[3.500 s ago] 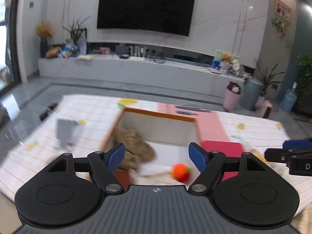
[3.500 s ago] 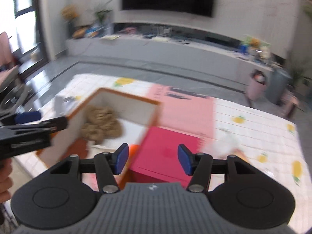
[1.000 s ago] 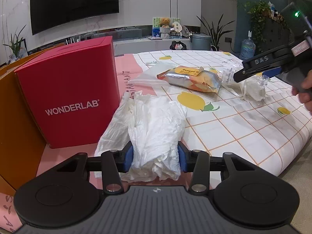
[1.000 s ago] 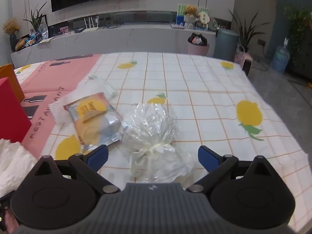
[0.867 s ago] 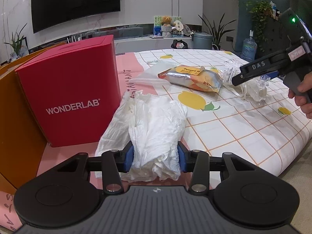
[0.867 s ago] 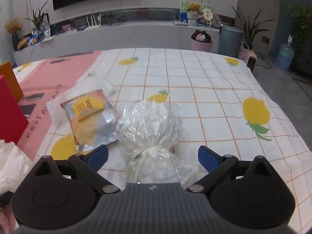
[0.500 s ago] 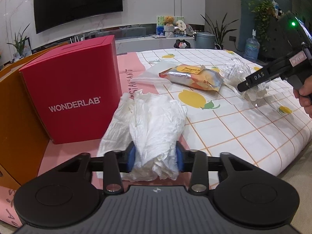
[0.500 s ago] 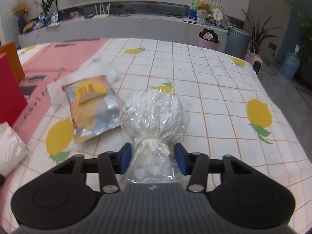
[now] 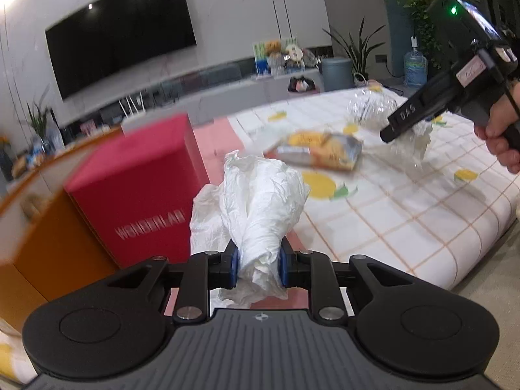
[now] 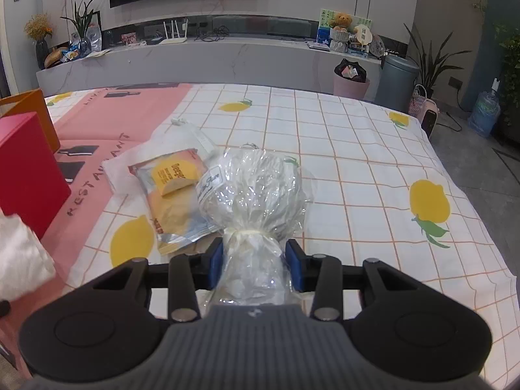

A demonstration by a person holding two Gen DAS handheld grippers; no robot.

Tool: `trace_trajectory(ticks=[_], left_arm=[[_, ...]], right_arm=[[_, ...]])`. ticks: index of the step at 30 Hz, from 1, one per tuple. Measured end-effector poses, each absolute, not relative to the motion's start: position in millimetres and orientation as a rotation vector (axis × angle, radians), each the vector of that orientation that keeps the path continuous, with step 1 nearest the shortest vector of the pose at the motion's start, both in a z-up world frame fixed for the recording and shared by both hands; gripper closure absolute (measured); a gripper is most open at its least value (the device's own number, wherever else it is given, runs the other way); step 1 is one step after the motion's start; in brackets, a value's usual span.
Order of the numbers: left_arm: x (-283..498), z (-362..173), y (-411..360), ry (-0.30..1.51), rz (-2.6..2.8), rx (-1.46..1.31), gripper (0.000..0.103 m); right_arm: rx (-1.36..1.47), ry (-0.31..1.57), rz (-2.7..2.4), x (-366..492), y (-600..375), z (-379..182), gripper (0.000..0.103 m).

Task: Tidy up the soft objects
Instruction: 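Grasp the white crumpled plastic with the left tool while the right tool grasps the clear plastic bag, then lift and carry the white plastic and clear bag with both tools toward the orange box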

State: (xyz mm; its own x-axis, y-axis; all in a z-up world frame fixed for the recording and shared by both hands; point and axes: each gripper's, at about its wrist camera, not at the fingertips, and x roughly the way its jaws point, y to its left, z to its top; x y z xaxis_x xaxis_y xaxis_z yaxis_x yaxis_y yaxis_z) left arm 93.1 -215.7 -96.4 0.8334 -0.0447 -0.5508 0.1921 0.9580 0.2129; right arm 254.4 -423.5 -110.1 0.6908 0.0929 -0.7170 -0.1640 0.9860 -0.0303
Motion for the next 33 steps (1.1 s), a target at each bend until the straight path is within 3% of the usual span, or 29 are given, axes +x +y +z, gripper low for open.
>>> trace_trajectory(ticks=[14,33], left_arm=[[70.3,-0.9,-170.1,0.418,-0.209,0.250,0.077],[58.2,52.9,-57.9,0.260,-0.145,0.061,0.077]], right_arm=[[-0.039,0.656,0.147,211.4,-387.2,-33.0,0.063],[0.060,0.515,0.167,157.6,-276.9,63.2,0.062]])
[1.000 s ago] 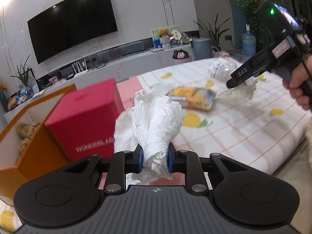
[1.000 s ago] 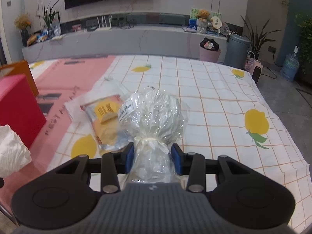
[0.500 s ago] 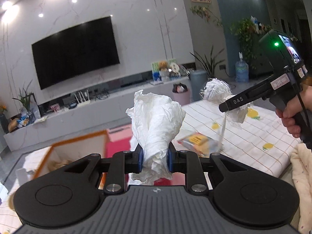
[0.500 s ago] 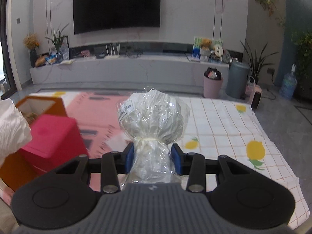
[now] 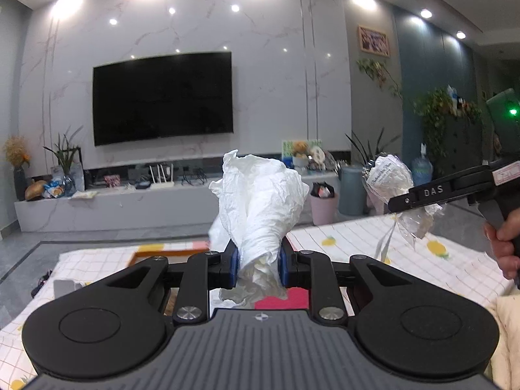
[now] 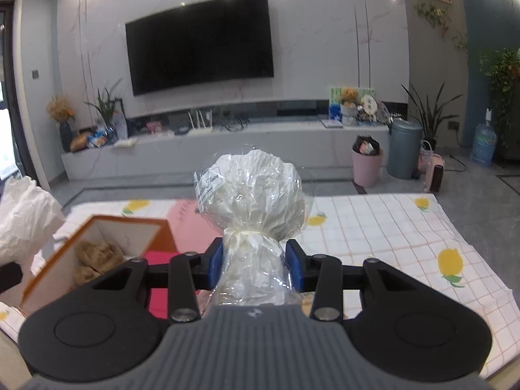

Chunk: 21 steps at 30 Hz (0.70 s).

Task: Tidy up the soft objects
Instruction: 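Lift and carry the white plastic and clear bag with both tools toward the orange box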

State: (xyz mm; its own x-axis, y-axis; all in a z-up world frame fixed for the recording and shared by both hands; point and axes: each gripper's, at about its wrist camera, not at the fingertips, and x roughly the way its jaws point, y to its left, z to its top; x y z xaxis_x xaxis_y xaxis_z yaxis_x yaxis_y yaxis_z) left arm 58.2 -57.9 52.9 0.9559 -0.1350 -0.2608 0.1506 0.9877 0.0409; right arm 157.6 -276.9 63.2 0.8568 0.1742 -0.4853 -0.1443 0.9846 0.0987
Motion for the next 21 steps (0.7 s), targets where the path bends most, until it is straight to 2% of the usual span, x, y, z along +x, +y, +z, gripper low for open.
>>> trace_trajectory(ticks=[14,21], left_arm=[[63.5,58.3,-21.1,0.216,-0.048,-0.036,0.077],[65.6,69.3,-2.2,0.177,-0.010,-0.079,0.076]], right_arm=[[-0.055,0.472,0.274,153.4,-194.9,127.5,0.062],[-0.164,0.392,0.308,153.2,-143.4,161.1,0.061]])
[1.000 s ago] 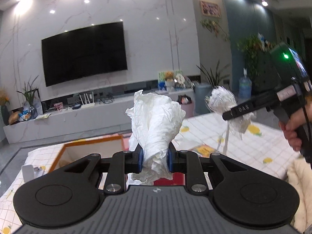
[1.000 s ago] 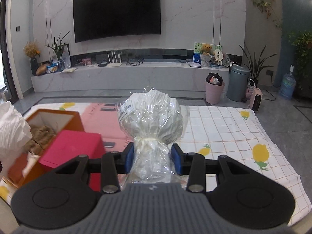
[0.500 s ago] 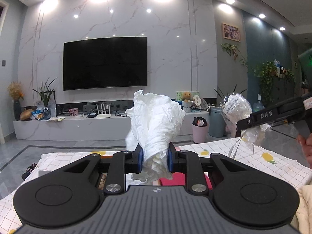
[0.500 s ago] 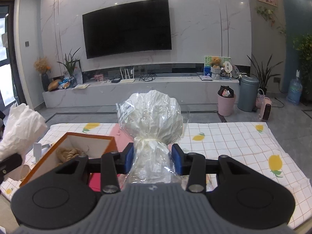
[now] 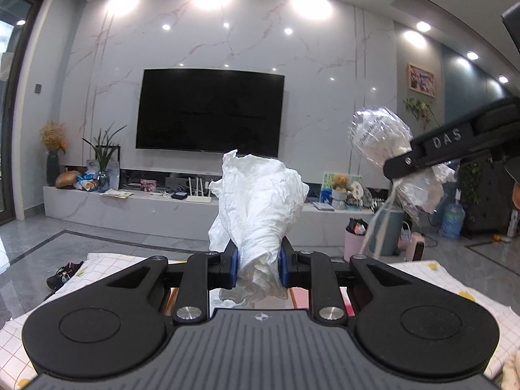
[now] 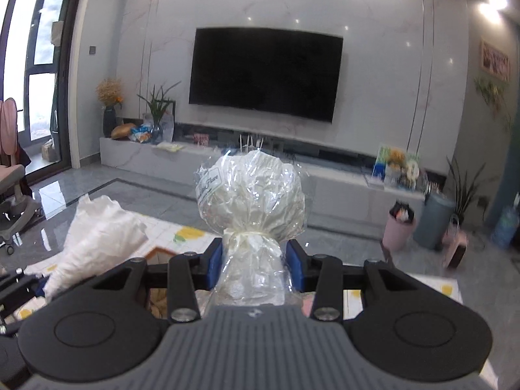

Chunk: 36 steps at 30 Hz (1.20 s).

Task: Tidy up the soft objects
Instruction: 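Lift and carry the white plastic and clear bag with both tools toward the orange box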

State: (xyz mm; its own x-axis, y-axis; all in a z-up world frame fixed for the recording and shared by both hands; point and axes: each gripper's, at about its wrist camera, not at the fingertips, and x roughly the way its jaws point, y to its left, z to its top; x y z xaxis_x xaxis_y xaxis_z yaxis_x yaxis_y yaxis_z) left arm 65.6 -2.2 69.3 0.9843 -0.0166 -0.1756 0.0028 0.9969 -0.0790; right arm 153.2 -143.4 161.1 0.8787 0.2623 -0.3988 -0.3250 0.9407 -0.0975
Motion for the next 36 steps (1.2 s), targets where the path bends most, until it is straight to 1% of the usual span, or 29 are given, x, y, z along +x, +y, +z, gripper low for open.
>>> trace_trajectory(ticks=[4,8,14,20,23,29,36], left_arm=[[70.6,76.2,9.7,0.158,0.007,-0.096,0.077],[78.3,82.6,26.8,0.167,0.002,-0.137,0.077],[89.5,76.7,39.4,0.167,-0.045,-0.155,0.077],[111.1,61.3,39.8,0.184,-0.077,-0.153,0.077],[131.3,48.7,41.5,0.224,-0.083,-0.170,0.077],[164.9,22.8,51.4,0.333,-0.050,-0.220,0.077],[199.7,7.4,56.5,0.519,-0.033,-0.236,0.077]], right_arm=[[-0.171,0.363,0.320,160.5,-119.4,167.9,0.061],[-0.179,0.301,0.320,164.1,-102.3,159.3,0.061],[-0.049,0.264,0.331,171.3,-84.8,115.4,0.061],[-0.065,0.273,0.333,184.3,-58.5,73.6,0.062],[-0.071,0.256,0.292,186.1,-58.4,60.1,0.062],[0.044,0.258,0.318,195.8,-71.2,27.6,0.061],[0.087,0.305,0.378,218.0,-73.5,-21.5,0.061]])
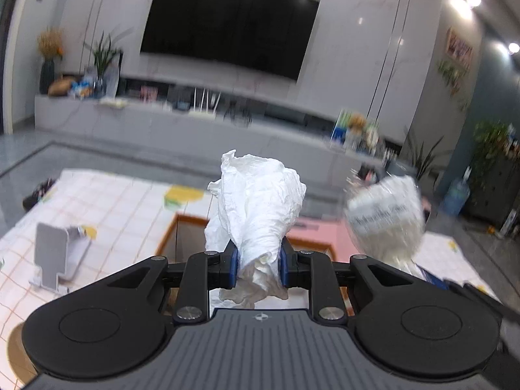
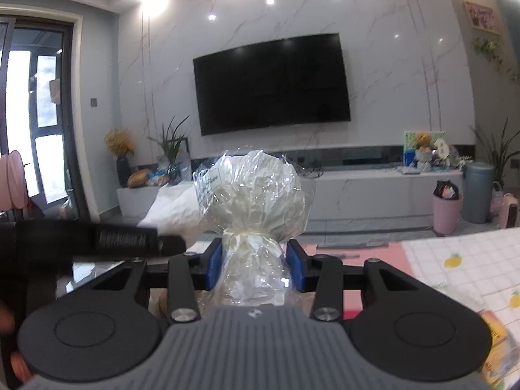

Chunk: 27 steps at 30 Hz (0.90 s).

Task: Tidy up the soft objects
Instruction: 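Lift and carry the white plastic and clear bag with both tools toward the orange box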

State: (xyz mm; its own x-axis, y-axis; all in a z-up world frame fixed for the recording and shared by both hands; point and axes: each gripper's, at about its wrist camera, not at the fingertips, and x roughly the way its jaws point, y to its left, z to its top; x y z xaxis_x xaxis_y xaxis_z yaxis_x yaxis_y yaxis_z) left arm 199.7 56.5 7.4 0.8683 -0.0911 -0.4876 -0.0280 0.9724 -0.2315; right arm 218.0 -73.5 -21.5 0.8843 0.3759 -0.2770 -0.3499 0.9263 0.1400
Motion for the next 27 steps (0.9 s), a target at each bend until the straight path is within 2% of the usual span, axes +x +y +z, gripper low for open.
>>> trace_trajectory(ticks=[6,11,17,18,19,20,21,22,23,27], left_arm=[[237.8,-13.9,39.7,0.699,-0.073,-0.186,0.076],[263.3,-43.2,32.1,0.882,-0.003,-0.176,0.076],[265.5,-56.2,28.1,0.944,0.040,-0.171,0.075],[264.7,-57.2,26.8,0.950,0.053,-0.163,0.073],[264.4,-59.3,26.6,0.962,0.071,-0.159,0.064],[263.9,-61.7,26.6,0.982,0.096,-0.155,0.049],[264.6,-63.8,28.2,0.995,0.118,-0.151,0.039],[262.4,-65.3,28.3,1.002,0.136,-0.143,0.021],[259.7,-65.4,28.6,1.000,0.144,-0.138,0.014],[242.8,-52.8,40.1,0.973,0.127,-0.213,0.014]], right_arm=[[0.199,0.341,0.455,204.0,-104.8,-50.6,0.061],[0.229,0.336,0.475,207.8,-122.2,-48.2,0.061],[0.244,0.381,0.484,210.9,-116.7,-58.8,0.061],[0.247,0.383,0.485,210.2,-115.5,-58.7,0.061],[0.248,0.387,0.484,210.3,-114.3,-59.4,0.061],[0.245,0.388,0.483,210.4,-112.9,-59.5,0.061],[0.238,0.387,0.485,209.7,-111.4,-59.5,0.061],[0.232,0.389,0.488,211.8,-110.3,-58.8,0.061],[0.232,0.389,0.489,211.8,-109.6,-58.7,0.061],[0.233,0.379,0.502,207.3,-109.0,-55.4,0.061]])
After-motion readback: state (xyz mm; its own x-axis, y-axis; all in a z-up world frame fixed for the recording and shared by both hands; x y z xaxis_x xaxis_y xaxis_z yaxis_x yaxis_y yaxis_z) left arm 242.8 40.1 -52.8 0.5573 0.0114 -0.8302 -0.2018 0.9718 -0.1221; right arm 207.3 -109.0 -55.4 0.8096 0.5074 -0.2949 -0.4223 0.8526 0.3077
